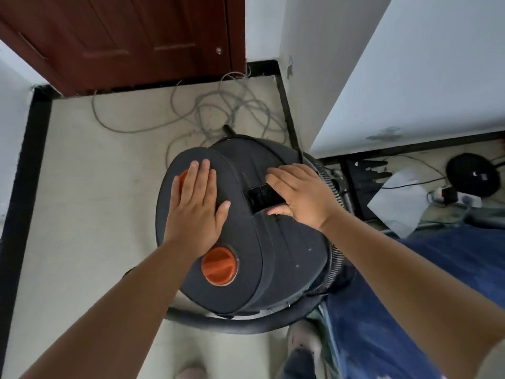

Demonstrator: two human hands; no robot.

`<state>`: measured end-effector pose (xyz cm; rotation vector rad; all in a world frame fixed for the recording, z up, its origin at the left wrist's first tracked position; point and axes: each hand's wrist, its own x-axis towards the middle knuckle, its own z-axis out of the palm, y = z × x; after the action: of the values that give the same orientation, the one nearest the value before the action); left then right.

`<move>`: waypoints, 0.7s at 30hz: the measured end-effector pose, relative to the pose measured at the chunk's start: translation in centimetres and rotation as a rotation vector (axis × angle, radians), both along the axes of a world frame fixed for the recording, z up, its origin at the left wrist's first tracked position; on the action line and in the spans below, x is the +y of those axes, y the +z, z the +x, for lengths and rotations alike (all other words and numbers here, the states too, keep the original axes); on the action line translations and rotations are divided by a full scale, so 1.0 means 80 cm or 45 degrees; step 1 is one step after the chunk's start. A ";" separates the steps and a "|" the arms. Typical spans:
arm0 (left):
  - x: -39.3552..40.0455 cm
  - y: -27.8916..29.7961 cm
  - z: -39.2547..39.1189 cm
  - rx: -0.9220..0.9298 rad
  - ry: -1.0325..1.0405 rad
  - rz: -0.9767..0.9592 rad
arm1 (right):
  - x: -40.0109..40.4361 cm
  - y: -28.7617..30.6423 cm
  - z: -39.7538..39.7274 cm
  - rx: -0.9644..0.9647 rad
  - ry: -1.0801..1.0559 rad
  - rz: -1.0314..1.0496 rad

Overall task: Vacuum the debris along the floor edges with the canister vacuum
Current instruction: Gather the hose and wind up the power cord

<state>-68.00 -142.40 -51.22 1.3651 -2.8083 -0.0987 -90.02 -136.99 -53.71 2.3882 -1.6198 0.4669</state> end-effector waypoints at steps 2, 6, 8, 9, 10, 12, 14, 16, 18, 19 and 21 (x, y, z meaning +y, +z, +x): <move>-0.003 -0.002 -0.040 -0.016 -0.008 -0.015 | -0.003 -0.002 -0.039 0.011 -0.008 -0.026; -0.002 0.005 -0.114 -0.037 0.035 0.106 | -0.001 0.000 -0.106 0.001 -0.016 -0.087; -0.003 0.008 -0.142 -0.048 0.046 0.153 | 0.001 0.002 -0.131 -0.032 -0.037 -0.096; -0.005 0.009 -0.154 -0.057 0.045 0.167 | 0.002 0.000 -0.142 -0.046 -0.040 -0.102; -0.007 0.009 -0.165 -0.054 0.042 0.179 | 0.003 -0.002 -0.153 -0.053 -0.050 -0.111; -0.008 0.009 -0.183 -0.056 0.026 0.195 | 0.003 -0.004 -0.170 -0.064 -0.053 -0.121; -0.008 0.011 -0.194 -0.095 0.031 0.222 | 0.000 -0.005 -0.184 -0.069 -0.044 -0.134; -0.009 0.013 -0.204 -0.118 0.075 0.261 | -0.007 -0.001 -0.194 -0.059 -0.020 -0.093; -0.009 0.014 -0.213 -0.123 0.116 0.258 | -0.017 0.000 -0.203 -0.040 0.017 -0.101; -0.008 0.014 -0.218 -0.113 0.140 0.258 | -0.022 0.002 -0.207 -0.037 0.027 -0.076; -0.004 0.014 -0.227 -0.108 0.162 0.263 | -0.026 0.004 -0.214 -0.030 0.048 -0.060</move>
<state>-86.15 -142.72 -50.07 1.6236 -2.8363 -0.3454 -107.11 -139.03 -53.42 2.3907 -1.5581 0.5357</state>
